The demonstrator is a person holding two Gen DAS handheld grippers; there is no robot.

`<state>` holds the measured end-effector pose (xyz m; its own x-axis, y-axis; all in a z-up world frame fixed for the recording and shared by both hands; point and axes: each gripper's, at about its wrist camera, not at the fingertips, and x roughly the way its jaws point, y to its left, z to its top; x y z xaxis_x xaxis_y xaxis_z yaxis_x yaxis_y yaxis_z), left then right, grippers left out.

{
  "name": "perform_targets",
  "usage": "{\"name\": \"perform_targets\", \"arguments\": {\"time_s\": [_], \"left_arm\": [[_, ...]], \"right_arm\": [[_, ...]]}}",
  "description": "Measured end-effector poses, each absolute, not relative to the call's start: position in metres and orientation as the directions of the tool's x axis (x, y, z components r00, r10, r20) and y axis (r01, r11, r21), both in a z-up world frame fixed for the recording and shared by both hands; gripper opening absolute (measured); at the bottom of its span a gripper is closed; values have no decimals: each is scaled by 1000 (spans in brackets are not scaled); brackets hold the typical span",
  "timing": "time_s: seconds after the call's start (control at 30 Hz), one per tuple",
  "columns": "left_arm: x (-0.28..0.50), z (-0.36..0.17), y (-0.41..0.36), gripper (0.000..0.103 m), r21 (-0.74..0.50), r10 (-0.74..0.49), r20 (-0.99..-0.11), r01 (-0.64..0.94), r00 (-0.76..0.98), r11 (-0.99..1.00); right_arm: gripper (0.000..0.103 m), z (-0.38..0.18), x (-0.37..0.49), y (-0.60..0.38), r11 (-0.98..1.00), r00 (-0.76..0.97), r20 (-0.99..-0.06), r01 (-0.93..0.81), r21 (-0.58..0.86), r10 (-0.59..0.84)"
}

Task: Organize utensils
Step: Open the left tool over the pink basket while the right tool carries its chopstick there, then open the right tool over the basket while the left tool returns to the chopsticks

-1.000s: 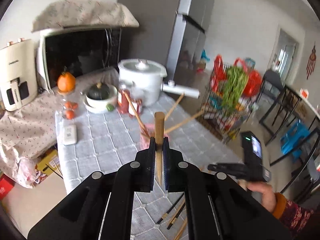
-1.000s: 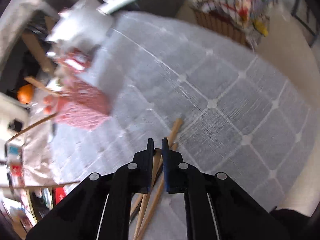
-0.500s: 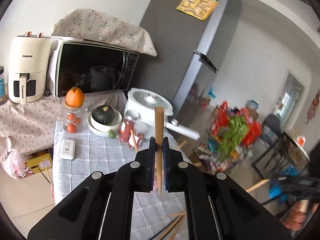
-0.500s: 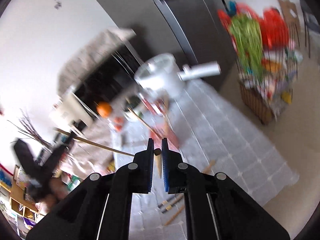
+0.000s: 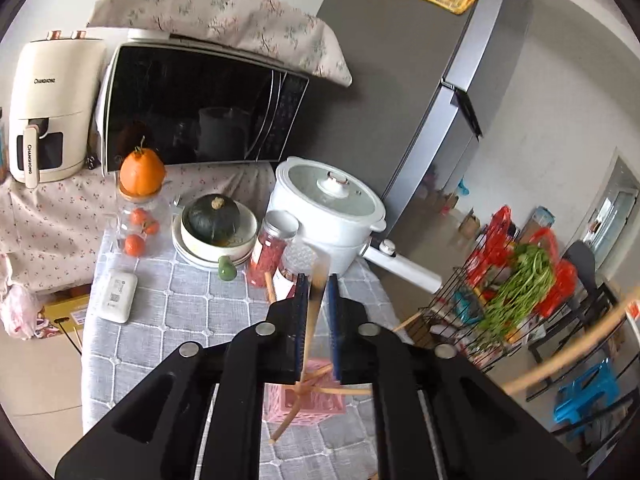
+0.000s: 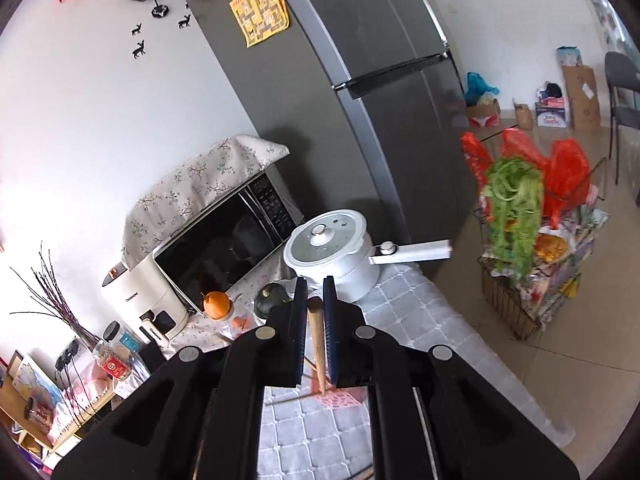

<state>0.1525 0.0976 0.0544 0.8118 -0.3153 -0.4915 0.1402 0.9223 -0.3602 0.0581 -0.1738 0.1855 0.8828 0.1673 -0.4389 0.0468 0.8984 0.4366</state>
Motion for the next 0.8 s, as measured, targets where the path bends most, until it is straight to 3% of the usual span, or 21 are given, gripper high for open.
{"name": "perform_targets", "arguments": {"time_s": [0.03, 0.2, 0.3, 0.4, 0.57, 0.67, 0.7, 0.73, 0.8], "left_arm": [[147, 54, 104, 22, -383, -326, -478, 141, 816, 913], [112, 70, 148, 36, -457, -279, -395, 77, 875, 886], [102, 85, 170, 37, -478, -275, -383, 66, 882, 876], [96, 92, 180, 45, -475, -244, -366, 45, 898, 879], [101, 87, 184, 46, -482, -249, -397, 30, 883, 876], [105, 82, 182, 46, -478, -254, -422, 24, 871, 878], [107, 80, 179, 46, -475, -260, -435, 25, 862, 879], [108, 78, 176, 46, -473, -266, -446, 28, 855, 881], [107, 75, 169, 46, -466, -278, -460, 37, 843, 884]], "right_arm": [[8, 185, 67, -171, 902, 881, -444, 47, 430, 166], [8, 175, 111, -149, 922, 863, -488, 74, 380, 132], [8, 158, 134, -136, 928, 841, -527, 88, 361, 125], [8, 137, 155, -125, 928, 819, -562, 110, 357, 119], [9, 95, 186, -109, 921, 777, -619, 151, 360, 114], [20, 79, 197, -106, 910, 754, -643, 161, 382, 136], [39, 76, 197, -107, 908, 757, -641, 174, 380, 123], [51, 76, 194, -107, 908, 767, -633, 181, 377, 109], [60, 76, 184, -110, 915, 782, -618, 194, 353, 73]]}}
